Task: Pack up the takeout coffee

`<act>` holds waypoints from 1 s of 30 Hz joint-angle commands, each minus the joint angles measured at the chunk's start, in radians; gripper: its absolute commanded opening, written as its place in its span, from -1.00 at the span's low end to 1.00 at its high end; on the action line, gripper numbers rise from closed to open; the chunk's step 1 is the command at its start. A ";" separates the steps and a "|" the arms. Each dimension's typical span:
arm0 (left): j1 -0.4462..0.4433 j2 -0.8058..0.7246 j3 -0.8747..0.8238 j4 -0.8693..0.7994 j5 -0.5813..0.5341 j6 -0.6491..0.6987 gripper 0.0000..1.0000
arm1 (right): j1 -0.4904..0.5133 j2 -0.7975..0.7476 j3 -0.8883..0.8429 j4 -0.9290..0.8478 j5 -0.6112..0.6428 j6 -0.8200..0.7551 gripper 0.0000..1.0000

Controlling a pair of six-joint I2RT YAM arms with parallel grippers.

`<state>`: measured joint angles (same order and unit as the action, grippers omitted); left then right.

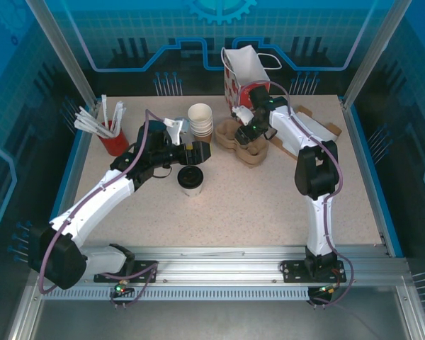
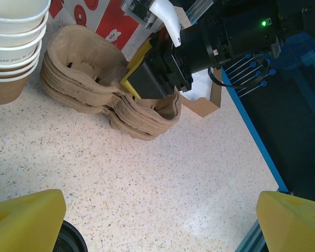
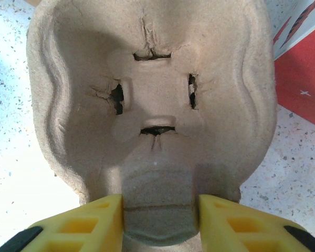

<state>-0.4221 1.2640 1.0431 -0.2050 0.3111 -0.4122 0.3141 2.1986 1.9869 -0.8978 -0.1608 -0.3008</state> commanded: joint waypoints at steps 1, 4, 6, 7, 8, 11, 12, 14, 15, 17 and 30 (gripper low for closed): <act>-0.007 -0.018 -0.018 -0.010 -0.010 0.006 0.90 | -0.006 -0.027 -0.026 0.009 0.033 -0.006 -0.24; -0.007 -0.023 -0.022 -0.009 -0.011 0.005 0.90 | -0.006 -0.065 -0.037 0.022 0.033 0.005 -0.28; -0.007 -0.027 -0.024 -0.010 -0.011 0.005 0.90 | -0.006 -0.088 -0.042 0.026 0.030 0.012 -0.29; -0.008 -0.030 -0.026 -0.011 -0.013 0.004 0.90 | -0.006 -0.102 -0.045 0.028 0.029 0.016 -0.30; -0.007 -0.032 -0.028 -0.011 -0.013 0.005 0.90 | -0.006 -0.115 -0.047 0.030 0.027 0.020 -0.31; -0.007 -0.041 -0.035 -0.011 -0.016 0.007 0.90 | -0.006 -0.145 -0.051 0.027 0.016 0.026 -0.31; -0.007 -0.043 -0.037 -0.011 -0.017 0.007 0.90 | -0.006 -0.153 -0.053 0.027 0.012 0.029 -0.31; -0.007 -0.047 -0.041 -0.011 -0.018 0.007 0.90 | -0.006 -0.168 -0.057 0.025 0.013 0.035 -0.31; -0.007 -0.048 -0.043 -0.011 -0.020 0.009 0.90 | -0.006 -0.174 -0.058 0.024 0.016 0.037 -0.31; -0.007 -0.052 -0.046 -0.015 -0.019 0.009 0.90 | -0.006 -0.193 -0.064 0.022 0.017 0.050 -0.32; 0.029 -0.222 -0.130 -0.079 -0.106 0.013 0.93 | 0.155 -0.672 -0.560 0.142 0.095 0.356 -0.32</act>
<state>-0.4084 1.0939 0.9424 -0.2485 0.2394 -0.4114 0.4080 1.6009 1.5402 -0.7921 -0.1047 -0.0650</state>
